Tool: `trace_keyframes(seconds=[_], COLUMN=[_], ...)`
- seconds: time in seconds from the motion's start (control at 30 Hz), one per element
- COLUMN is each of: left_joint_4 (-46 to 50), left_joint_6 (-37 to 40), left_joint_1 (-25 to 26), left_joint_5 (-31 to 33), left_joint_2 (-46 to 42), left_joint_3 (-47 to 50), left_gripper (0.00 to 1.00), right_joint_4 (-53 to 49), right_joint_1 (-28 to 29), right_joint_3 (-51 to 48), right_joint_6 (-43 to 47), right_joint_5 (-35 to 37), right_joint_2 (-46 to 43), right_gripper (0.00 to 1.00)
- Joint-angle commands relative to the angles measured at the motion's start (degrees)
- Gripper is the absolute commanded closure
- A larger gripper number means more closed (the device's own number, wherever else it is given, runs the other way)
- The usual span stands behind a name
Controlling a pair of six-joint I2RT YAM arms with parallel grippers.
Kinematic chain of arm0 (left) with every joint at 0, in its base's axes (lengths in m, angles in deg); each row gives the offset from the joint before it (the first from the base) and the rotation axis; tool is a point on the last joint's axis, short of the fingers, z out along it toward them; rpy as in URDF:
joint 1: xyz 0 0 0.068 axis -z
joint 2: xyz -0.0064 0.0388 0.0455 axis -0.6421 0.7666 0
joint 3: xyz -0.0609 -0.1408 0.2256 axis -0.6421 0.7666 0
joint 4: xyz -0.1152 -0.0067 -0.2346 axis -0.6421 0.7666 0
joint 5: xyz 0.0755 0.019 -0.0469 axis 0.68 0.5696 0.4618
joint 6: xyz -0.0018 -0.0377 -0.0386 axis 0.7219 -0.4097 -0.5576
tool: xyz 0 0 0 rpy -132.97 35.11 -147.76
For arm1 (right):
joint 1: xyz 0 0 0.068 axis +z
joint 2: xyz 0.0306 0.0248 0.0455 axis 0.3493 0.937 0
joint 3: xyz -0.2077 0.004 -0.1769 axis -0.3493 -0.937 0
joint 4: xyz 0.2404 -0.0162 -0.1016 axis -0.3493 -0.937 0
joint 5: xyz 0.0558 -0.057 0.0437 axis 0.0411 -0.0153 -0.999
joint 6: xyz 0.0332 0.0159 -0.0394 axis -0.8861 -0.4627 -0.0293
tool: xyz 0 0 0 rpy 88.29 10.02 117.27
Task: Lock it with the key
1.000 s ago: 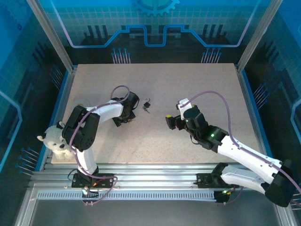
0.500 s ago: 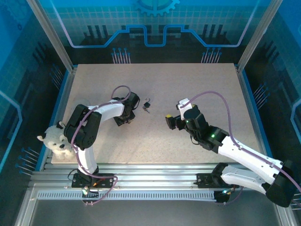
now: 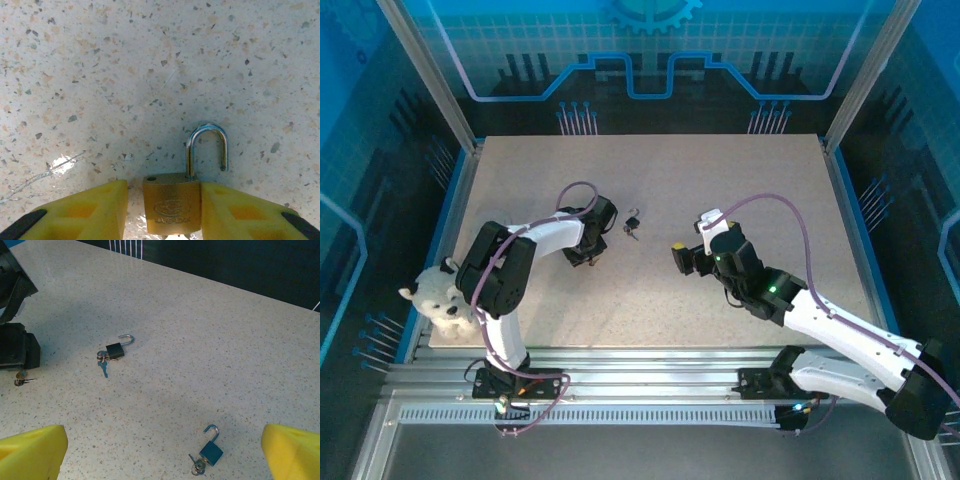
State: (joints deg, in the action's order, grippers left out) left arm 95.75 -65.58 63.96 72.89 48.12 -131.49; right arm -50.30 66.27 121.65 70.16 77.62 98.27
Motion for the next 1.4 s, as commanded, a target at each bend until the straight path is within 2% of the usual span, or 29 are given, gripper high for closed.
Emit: trace_keyframes(seconds=[0.0, 0.4, 0.47, 0.67, 0.83, 0.93, 1.13, 1.37], left_joint_4=[-1.53, -3.97, -4.37, -5.74, -6.21, -6.32, -6.14, -5.86], left_joint_6=[0.26, 3.14, 3.68, 5.9, 7.59, 8.85, 11.41, 13.56], left_joint_1=[-0.02, -0.01, -0.06, 0.02, 0.09, 0.29, 1.03, 1.66], left_joint_5=[-0.93, -1.2, -1.1, -1.71, -1.83, -2.29, -2.56, -2.33], left_joint_2=[0.85, -1.22, -1.73, -3.68, -5.87, -7.61, -11.73, -15.47], left_joint_3=[1.95, 5.06, 5.54, 6.85, 8.07, 8.78, 9.7, 11.23], left_gripper=[0.61, 0.66, 0.7, 0.75, 0.76, 0.81, 1.0, 1.0], right_joint_4=[1.23, 1.32, 1.4, 1.66, 1.93, 1.95, 2.45, 2.38], right_joint_1=[0.87, 1.06, 1.14, 1.24, 1.39, 1.42, 1.45, 1.46], right_joint_3=[-0.07, 0.01, -0.01, -0.07, 0.01, 0.05, -0.07, 0.18], right_joint_6=[0.78, 0.87, 0.86, 0.83, 0.76, 0.59, 0.21, -0.22], right_joint_5=[1.39, 1.46, 1.53, 1.54, 1.36, 1.04, 0.0, -1.43], right_joint_2=[-0.93, -0.49, -0.48, -0.07, 0.72, 1.19, 1.54, 2.49], right_gripper=[0.0, 0.0, 0.0, 0.0, 0.0, 0.0, 0.0, 0.0])
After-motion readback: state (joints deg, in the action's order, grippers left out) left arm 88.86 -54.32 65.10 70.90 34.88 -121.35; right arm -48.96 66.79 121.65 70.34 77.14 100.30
